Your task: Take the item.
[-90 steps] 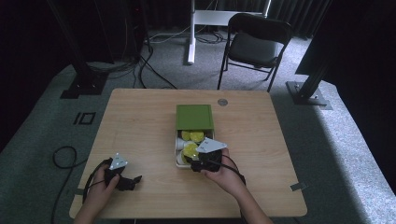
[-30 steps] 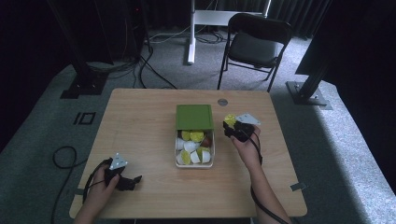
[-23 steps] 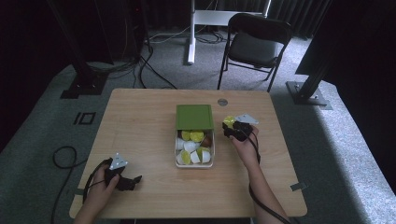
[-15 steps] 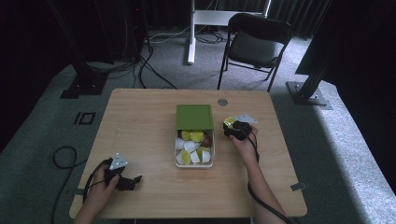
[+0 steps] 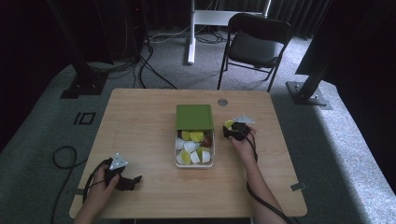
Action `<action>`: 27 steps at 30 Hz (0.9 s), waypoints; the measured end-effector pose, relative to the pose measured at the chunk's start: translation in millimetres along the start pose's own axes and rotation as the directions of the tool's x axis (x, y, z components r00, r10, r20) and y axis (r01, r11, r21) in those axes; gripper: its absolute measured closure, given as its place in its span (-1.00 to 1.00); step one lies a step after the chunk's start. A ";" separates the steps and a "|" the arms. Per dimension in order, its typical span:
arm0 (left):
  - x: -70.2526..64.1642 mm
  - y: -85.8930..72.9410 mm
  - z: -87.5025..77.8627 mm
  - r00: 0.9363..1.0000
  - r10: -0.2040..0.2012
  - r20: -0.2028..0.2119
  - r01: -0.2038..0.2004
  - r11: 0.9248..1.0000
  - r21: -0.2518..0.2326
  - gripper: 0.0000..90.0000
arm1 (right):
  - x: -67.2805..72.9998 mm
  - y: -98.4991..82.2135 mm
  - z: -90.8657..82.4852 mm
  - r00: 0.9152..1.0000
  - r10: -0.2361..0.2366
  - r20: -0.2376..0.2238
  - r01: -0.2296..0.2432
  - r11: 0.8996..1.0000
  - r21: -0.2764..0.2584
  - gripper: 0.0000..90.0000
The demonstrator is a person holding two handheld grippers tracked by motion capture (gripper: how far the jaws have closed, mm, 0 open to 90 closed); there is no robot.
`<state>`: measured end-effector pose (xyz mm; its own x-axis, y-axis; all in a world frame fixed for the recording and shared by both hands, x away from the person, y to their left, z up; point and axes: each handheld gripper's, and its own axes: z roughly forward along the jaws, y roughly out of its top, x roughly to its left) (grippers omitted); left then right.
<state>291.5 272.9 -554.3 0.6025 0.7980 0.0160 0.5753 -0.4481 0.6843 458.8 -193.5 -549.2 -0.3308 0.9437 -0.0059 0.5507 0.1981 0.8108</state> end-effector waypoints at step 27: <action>-0.1 0.0 0.0 1.000 -0.001 0.000 0.001 1.000 0.000 -0.99 | -9.6 -12.2 -30.5 0.997 -0.038 -0.072 0.037 0.999 -0.010 -0.72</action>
<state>291.4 272.9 -554.3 0.6020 0.7984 0.0154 0.5760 -0.4475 0.6841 431.9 -213.2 -541.2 -0.4060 0.9139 0.0057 0.5305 0.2306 0.8157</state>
